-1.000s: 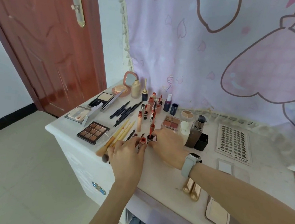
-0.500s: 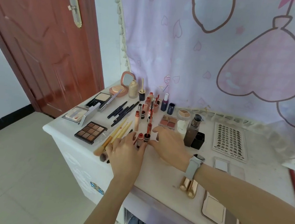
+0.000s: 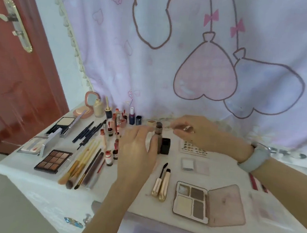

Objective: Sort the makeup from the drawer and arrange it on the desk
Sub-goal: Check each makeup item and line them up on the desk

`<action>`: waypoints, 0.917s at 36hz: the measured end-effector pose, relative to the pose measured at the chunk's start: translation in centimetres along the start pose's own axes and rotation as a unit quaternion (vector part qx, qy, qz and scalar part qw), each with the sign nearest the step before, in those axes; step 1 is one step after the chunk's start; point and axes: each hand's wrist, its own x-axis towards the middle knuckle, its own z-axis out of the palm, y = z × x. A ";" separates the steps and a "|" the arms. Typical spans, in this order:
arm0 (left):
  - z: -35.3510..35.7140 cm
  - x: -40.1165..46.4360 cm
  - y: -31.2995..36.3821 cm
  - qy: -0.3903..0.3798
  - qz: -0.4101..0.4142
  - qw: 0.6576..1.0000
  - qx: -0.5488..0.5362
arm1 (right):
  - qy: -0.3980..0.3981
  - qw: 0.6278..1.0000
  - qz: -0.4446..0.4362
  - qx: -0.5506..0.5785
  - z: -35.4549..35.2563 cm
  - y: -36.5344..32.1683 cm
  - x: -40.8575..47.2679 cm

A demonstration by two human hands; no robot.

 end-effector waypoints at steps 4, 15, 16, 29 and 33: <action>3.7 -0.2 3.5 -0.122 0.026 0.992 -0.027 | 0.017 0.994 0.099 -0.038 -3.1 4.2 -4.0; 11.6 -2.7 5.6 -0.288 0.022 0.957 -0.032 | 0.051 0.923 0.332 -0.186 -1.2 15.9 -13.2; 11.9 -2.8 5.6 -0.291 0.022 0.956 -0.028 | 0.040 0.915 0.330 -0.227 -0.5 16.4 -13.4; 12.9 -2.0 5.4 -0.292 0.083 0.952 -0.033 | 0.065 0.929 0.279 -0.234 0.5 16.1 -12.3; 12.7 -2.1 6.1 -0.283 0.145 0.948 -0.025 | 0.037 0.975 0.218 -0.020 -2.0 13.8 -12.9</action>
